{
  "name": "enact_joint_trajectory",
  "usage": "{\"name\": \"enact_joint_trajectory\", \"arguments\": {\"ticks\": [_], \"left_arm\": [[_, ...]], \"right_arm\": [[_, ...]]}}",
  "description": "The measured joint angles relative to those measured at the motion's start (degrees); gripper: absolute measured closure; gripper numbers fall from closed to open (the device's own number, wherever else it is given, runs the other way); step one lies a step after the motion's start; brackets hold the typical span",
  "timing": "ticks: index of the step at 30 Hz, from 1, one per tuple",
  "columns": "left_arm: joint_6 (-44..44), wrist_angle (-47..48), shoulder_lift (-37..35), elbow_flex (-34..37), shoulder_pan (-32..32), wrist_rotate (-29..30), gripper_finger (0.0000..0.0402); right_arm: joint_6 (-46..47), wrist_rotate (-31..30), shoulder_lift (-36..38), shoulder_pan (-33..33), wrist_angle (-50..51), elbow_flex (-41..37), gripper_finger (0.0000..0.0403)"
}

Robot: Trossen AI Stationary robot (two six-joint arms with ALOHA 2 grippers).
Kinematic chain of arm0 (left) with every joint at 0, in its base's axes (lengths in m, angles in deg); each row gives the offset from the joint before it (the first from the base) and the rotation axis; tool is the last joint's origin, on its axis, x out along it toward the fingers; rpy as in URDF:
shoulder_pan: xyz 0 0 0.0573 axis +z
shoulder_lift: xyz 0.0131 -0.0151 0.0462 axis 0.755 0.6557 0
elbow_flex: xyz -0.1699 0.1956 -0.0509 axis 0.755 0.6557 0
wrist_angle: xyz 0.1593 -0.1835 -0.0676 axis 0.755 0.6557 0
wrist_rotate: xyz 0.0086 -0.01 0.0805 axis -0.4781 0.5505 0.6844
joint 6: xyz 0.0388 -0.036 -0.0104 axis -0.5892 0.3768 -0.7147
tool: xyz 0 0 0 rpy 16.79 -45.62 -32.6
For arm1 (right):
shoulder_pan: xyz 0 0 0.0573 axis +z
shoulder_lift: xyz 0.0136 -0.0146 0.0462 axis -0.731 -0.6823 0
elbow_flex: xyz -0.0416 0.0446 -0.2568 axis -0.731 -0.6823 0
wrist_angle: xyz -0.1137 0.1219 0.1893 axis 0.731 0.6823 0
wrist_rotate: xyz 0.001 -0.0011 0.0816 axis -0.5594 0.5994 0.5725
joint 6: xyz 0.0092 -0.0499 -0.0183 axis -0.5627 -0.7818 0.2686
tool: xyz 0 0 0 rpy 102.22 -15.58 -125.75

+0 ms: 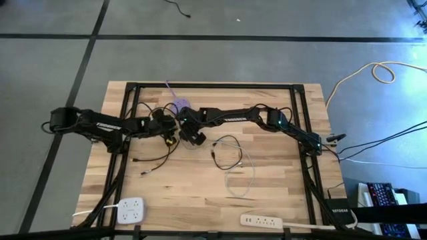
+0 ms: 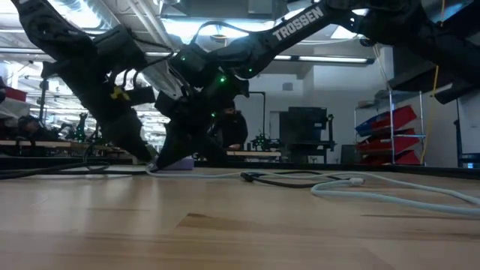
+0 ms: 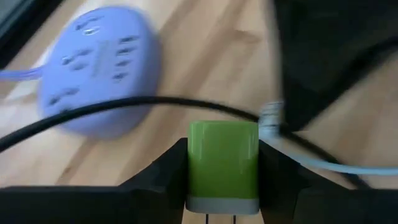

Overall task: Insert USB
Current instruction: Insert the white usb cable into the green charger adapter

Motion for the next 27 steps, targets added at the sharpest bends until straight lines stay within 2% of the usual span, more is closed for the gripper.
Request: {"name": "enact_joint_trajectory", "arguments": {"ticks": [4, 12, 17, 22, 24, 27], "left_arm": [[2.31, 0.95, 0.00, 0.00, 0.02, 3.13, 0.0277], [5.31, 1.87, 0.11, 0.00, -0.15, -2.00, 0.0277], [7.23, 1.50, 2.65, 0.00, -0.20, -1.37, 0.0277], [10.03, -0.34, 5.92, -0.25, 0.02, 2.16, 0.0277], [10.01, -1.32, 6.38, -0.21, 0.02, 2.19, 0.0277], [9.23, -2.29, 6.38, -0.17, 0.02, 1.50, 0.0277]], "right_arm": [[0.17, -4.37, 0.00, -0.03, 0.26, 0.00, 0.0402], [0.73, -2.44, 0.00, 0.03, -0.85, 0.00, 0.0402], [1.25, -2.71, 0.00, 0.04, -2.33, 0.00, 0.0402], [0.35, -5.32, 0.00, 0.04, -3.73, 0.00, 0.0402], [-0.66, -6.17, 0.00, 0.04, -4.67, 0.00, 0.0395], [-2.27, -5.61, 0.00, 0.04, -4.51, 0.00, 0.0364]]}}
